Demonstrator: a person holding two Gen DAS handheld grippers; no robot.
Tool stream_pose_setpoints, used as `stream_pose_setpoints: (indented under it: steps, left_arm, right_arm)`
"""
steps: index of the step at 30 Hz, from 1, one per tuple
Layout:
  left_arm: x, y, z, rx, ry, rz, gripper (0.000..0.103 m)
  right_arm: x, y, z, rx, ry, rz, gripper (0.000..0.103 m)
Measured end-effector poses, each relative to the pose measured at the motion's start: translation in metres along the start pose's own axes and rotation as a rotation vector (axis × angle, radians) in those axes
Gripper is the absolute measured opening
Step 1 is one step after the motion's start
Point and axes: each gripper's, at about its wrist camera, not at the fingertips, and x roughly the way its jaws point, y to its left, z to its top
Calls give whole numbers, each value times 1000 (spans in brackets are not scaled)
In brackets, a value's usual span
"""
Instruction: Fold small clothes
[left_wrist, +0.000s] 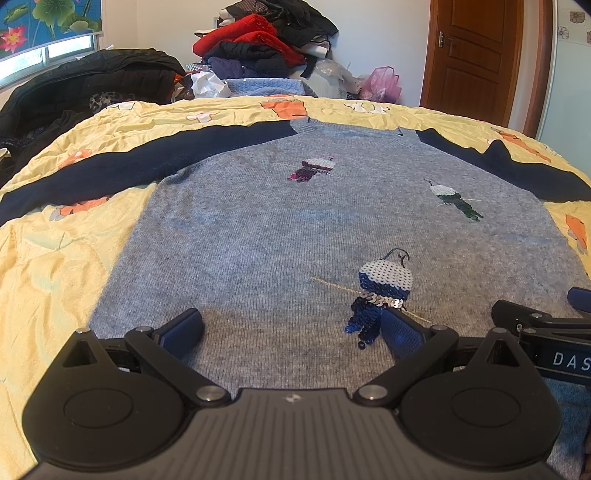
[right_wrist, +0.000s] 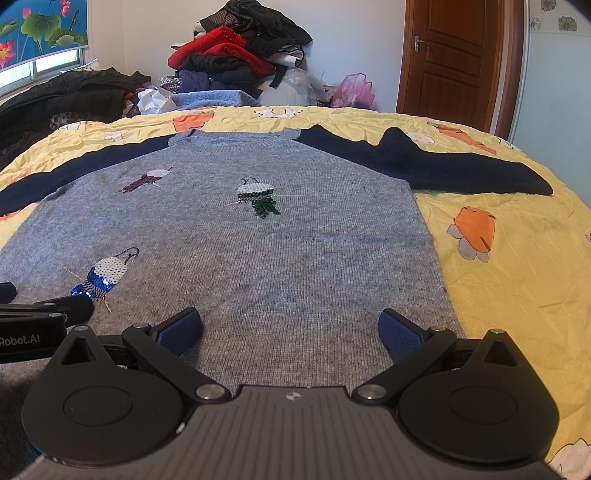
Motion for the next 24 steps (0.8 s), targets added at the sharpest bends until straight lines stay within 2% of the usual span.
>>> stream_pose_setpoints:
  steps: [24]
  left_arm:
    - [-4,2,-4,-2,-4,5,103]
  right_arm:
    - [-2,-2,0,-3,7,12,103]
